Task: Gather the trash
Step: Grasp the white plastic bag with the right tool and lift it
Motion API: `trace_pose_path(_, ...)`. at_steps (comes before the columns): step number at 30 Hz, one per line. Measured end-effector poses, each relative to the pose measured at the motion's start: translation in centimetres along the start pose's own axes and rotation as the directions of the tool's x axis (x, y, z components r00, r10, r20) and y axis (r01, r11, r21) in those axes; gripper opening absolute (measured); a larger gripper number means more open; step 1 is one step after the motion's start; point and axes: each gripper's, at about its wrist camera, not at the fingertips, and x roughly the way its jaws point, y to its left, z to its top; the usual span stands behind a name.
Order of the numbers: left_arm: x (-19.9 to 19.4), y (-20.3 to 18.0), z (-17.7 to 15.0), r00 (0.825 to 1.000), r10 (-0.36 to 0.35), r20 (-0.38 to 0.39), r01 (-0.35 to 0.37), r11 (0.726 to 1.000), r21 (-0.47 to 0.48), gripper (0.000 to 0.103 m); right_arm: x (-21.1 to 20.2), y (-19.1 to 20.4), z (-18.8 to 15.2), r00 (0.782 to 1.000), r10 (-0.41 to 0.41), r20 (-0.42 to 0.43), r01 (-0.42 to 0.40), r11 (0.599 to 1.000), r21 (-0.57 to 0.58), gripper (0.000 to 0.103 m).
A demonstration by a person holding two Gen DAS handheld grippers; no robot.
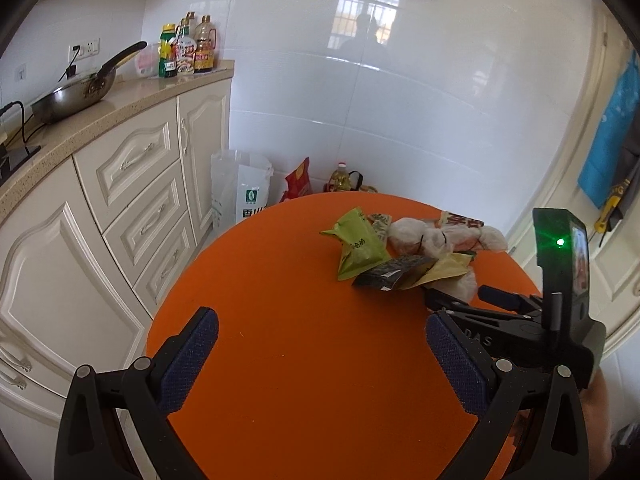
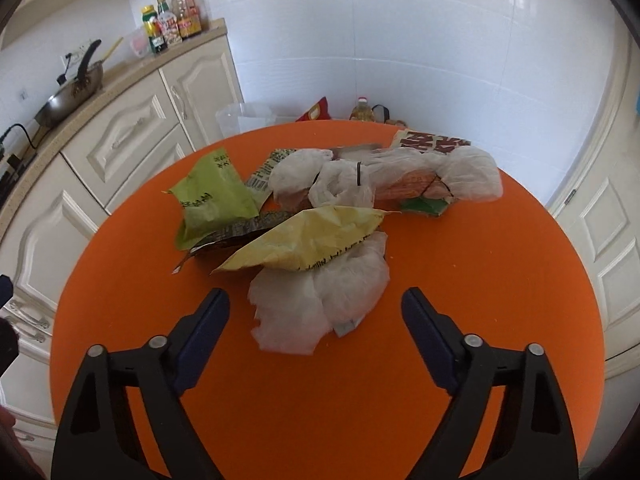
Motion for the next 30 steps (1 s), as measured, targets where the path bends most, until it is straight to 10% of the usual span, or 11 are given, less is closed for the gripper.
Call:
trace_pose_path(6, 2.7, -0.7, 0.9, 1.0, -0.014, -0.019, 0.014, 1.0, 0.012, 0.102, 0.2, -0.8, -0.5, 0.999, 0.041, 0.002, -0.041, 0.999, 0.003, 0.059)
trace_pose_path(20, 8.5, -5.5, 0.5, 0.99, -0.11, -0.091, 0.119, 0.988, 0.094, 0.102, -5.1, -6.9, -5.3, 0.997, 0.07, 0.031, -0.072, 0.994, 0.076, 0.057)
trace_pose_path(30, 15.4, -6.1, 2.6, 0.995, -0.028, -0.092, 0.044, 0.983, 0.177, 0.102, -5.9, -9.0, -6.0, 0.995, 0.093, 0.047, -0.098, 0.989, 0.108, 0.057)
